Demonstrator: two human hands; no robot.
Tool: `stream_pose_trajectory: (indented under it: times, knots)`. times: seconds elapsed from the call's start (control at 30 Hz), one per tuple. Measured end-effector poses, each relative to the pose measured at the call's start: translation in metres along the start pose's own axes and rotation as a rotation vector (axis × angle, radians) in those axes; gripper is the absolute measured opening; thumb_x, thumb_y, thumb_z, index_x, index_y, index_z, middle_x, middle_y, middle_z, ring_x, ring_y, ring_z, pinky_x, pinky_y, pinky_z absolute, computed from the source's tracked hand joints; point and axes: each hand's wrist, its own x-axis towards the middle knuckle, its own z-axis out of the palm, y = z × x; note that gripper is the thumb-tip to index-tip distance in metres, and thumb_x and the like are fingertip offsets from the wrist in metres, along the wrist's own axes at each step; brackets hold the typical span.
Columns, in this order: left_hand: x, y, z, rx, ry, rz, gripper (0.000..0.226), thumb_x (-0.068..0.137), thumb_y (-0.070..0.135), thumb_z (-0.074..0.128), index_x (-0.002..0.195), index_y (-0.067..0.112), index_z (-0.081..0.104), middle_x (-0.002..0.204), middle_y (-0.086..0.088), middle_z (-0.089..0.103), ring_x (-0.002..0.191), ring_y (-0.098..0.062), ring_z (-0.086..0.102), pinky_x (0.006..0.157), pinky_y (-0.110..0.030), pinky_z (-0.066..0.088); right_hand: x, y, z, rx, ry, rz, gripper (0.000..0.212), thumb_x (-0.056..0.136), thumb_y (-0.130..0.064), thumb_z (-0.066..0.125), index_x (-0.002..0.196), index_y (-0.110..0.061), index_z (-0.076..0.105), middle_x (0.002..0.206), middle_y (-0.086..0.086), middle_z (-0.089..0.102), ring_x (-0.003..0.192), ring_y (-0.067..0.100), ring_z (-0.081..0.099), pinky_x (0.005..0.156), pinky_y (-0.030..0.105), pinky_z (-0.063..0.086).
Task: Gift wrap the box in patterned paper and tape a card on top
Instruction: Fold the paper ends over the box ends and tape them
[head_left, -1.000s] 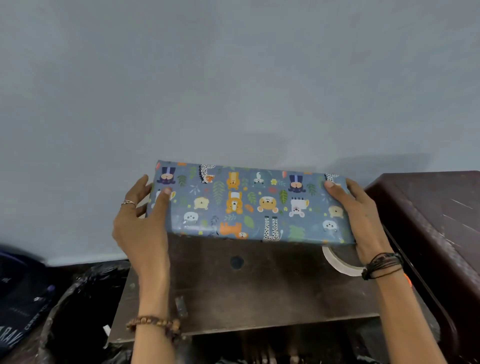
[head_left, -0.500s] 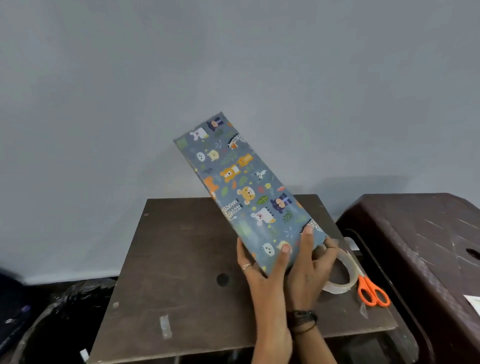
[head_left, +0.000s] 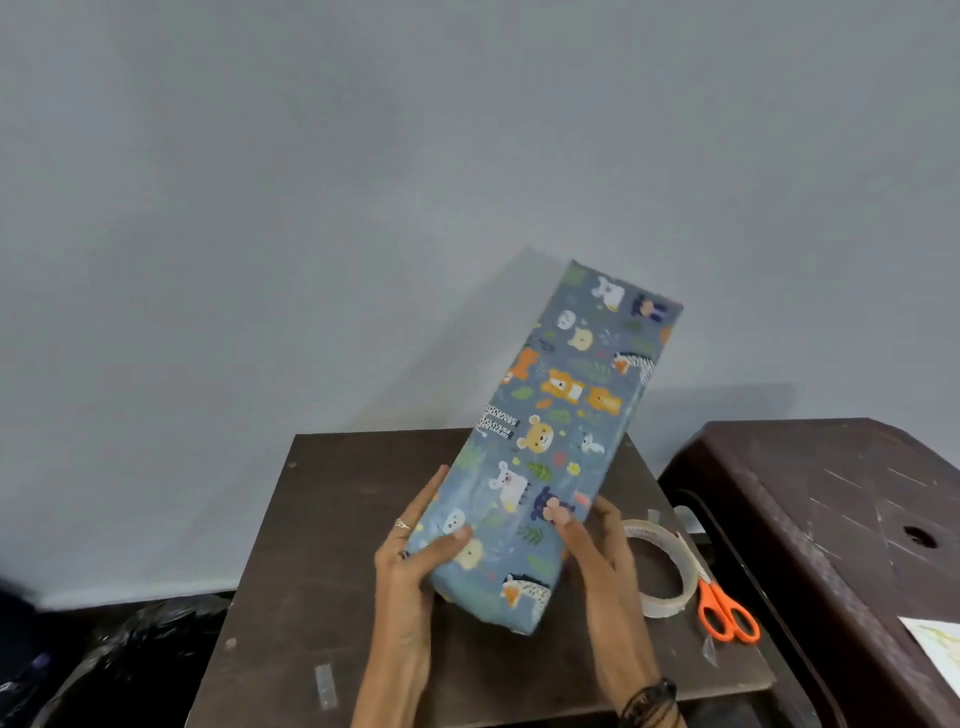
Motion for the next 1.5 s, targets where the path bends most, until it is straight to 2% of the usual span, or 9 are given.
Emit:
stream_pose_trajectory:
  times: [0.27, 0.4, 0.47, 0.77, 0.9, 1.1, 1.23, 1.37, 1.5]
  knots:
    - [0.015, -0.010, 0.017, 0.022, 0.329, 0.171, 0.034, 0.096, 0.031, 0.044, 0.130, 0.037, 0.040, 0.111, 0.001, 0.061, 0.089, -0.012, 0.065, 0.071, -0.030, 0.056, -0.008, 0.018, 0.017, 0.152, -0.126, 0.090, 0.047, 0.075, -0.002, 0.070, 0.113, -0.017, 0.046, 0.101, 0.000, 0.073, 0.097, 0.018, 0.068, 0.071, 0.027, 0.058]
    - [0.027, 0.002, 0.009, 0.128, 0.288, 0.222, 0.029, 0.098, 0.025, 0.041, 0.127, 0.026, 0.046, 0.095, 0.010, 0.061, 0.070, 0.005, 0.065, 0.056, -0.014, 0.053, 0.004, 0.004, 0.004, 0.189, -0.039, 0.040, 0.081, 0.050, -0.035, 0.088, 0.120, -0.019, 0.050, 0.102, -0.004, 0.071, 0.092, 0.019, 0.069, 0.072, 0.033, 0.059]
    - [0.032, 0.009, 0.003, 0.179, 0.257, 0.253, 0.029, 0.098, 0.021, 0.041, 0.126, 0.024, 0.048, 0.097, 0.012, 0.061, 0.074, 0.008, 0.064, 0.057, -0.011, 0.051, 0.012, -0.003, -0.012, 0.242, 0.060, 0.009, 0.077, 0.064, -0.034, 0.077, 0.132, -0.017, 0.045, 0.102, 0.001, 0.067, 0.084, 0.021, 0.066, 0.064, 0.035, 0.059]
    - [0.016, 0.001, 0.010, -0.034, 0.593, 0.217, 0.063, 0.089, 0.029, 0.059, 0.141, 0.039, 0.025, 0.122, 0.013, 0.055, 0.119, -0.006, 0.050, 0.097, -0.036, 0.041, 0.018, 0.001, -0.015, 0.481, 0.092, -0.004, 0.067, 0.076, -0.016, 0.060, 0.139, -0.020, 0.039, 0.128, 0.011, 0.058, 0.095, 0.027, 0.065, 0.061, 0.036, 0.058]
    - [0.000, -0.013, 0.031, -0.210, 0.435, 0.162, 0.078, 0.087, 0.016, 0.060, 0.138, 0.052, 0.013, 0.128, 0.004, 0.057, 0.116, -0.015, 0.057, 0.086, -0.047, 0.050, 0.013, 0.014, 0.004, 0.459, 0.054, 0.046, 0.064, 0.077, -0.019, 0.060, 0.138, -0.019, 0.041, 0.129, 0.011, 0.059, 0.105, 0.027, 0.065, 0.069, 0.038, 0.059]
    - [0.005, -0.008, 0.003, -0.204, 0.617, 0.182, 0.078, 0.089, 0.013, 0.060, 0.142, 0.043, 0.012, 0.125, 0.004, 0.054, 0.110, -0.021, 0.060, 0.072, -0.037, 0.055, 0.015, 0.017, -0.001, 0.384, 0.138, 0.055, 0.060, 0.082, -0.025, 0.060, 0.137, -0.022, 0.038, 0.124, 0.007, 0.062, 0.102, 0.021, 0.066, 0.072, 0.038, 0.059]
    - [0.011, -0.005, -0.018, -0.133, 0.728, 0.190, 0.076, 0.085, 0.013, 0.065, 0.141, 0.035, 0.018, 0.136, -0.004, 0.047, 0.112, -0.026, 0.059, 0.061, -0.033, 0.057, 0.023, 0.012, -0.016, 0.112, 0.232, 0.012, 0.070, 0.083, -0.022, 0.066, 0.139, -0.026, 0.024, 0.123, 0.007, 0.055, 0.108, 0.024, 0.061, 0.070, 0.026, 0.059]
    - [0.016, -0.003, -0.024, 0.010, 0.772, 0.190, 0.082, 0.080, 0.012, 0.070, 0.141, 0.033, 0.020, 0.135, -0.006, 0.037, 0.110, -0.023, 0.057, 0.068, -0.040, 0.058, 0.026, 0.016, -0.024, -0.465, 0.204, -0.113, 0.048, 0.081, -0.033, 0.068, 0.123, -0.025, 0.046, 0.113, 0.001, 0.056, 0.095, 0.020, 0.064, 0.054, 0.012, 0.053]
    - [0.017, -0.007, -0.019, 0.165, 0.778, 0.158, 0.093, 0.080, 0.009, 0.071, 0.147, 0.033, 0.009, 0.132, -0.010, 0.022, 0.109, -0.017, 0.047, 0.082, -0.041, 0.054, 0.029, 0.022, -0.025, -0.694, 0.174, -0.082, 0.050, 0.075, -0.043, 0.070, 0.119, -0.025, 0.055, 0.118, 0.001, 0.055, 0.102, 0.021, 0.062, 0.075, 0.033, 0.058]
